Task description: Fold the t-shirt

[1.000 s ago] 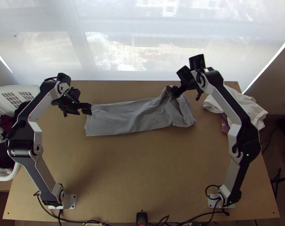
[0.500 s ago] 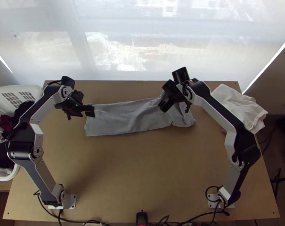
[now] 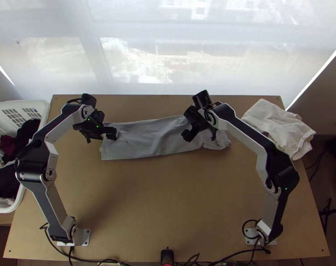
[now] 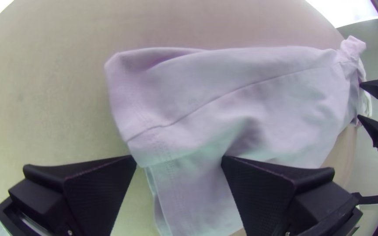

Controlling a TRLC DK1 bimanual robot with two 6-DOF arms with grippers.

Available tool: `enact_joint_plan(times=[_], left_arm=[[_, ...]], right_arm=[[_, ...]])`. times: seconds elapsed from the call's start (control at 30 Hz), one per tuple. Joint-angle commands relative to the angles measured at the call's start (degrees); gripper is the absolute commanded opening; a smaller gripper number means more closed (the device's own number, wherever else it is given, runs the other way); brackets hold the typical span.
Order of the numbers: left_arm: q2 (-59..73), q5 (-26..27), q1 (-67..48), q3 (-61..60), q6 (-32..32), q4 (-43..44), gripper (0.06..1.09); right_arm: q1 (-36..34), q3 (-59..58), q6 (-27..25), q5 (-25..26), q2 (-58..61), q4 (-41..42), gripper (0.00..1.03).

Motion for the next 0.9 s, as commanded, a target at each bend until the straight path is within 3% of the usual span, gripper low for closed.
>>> enact_joint_plan(times=[0.0,0.13,0.37,0.4,0.87], left_arm=[[1.6,0.4,-1.1,-0.2,-0.7,-0.1,0.93],[2.0,2.4,-1.1,-0.4,-1.2,-0.8,0.73],[0.8,5.0,-0.9,-0.6,-2.1,-0.9,0.13],[0.3,5.0,-0.9,-0.5,-2.3,-0.9,0.09],[-3.8,12.5,-1.7,16.5,-5.1,-10.8,0.09]], right_arm=[[0.6,-2.2,-0.3,0.0,2.0,0.9,0.98],[0.4,-3.4,-0.3,0.0,2.4,1.5,0.98],[0.2,-5.4,-0.3,0.0,2.4,2.4,0.98],[0.2,-5.7,-0.3,0.0,2.4,2.6,0.98],[0.7,-8.3,0.0,-0.1,3.5,3.3,0.98]])
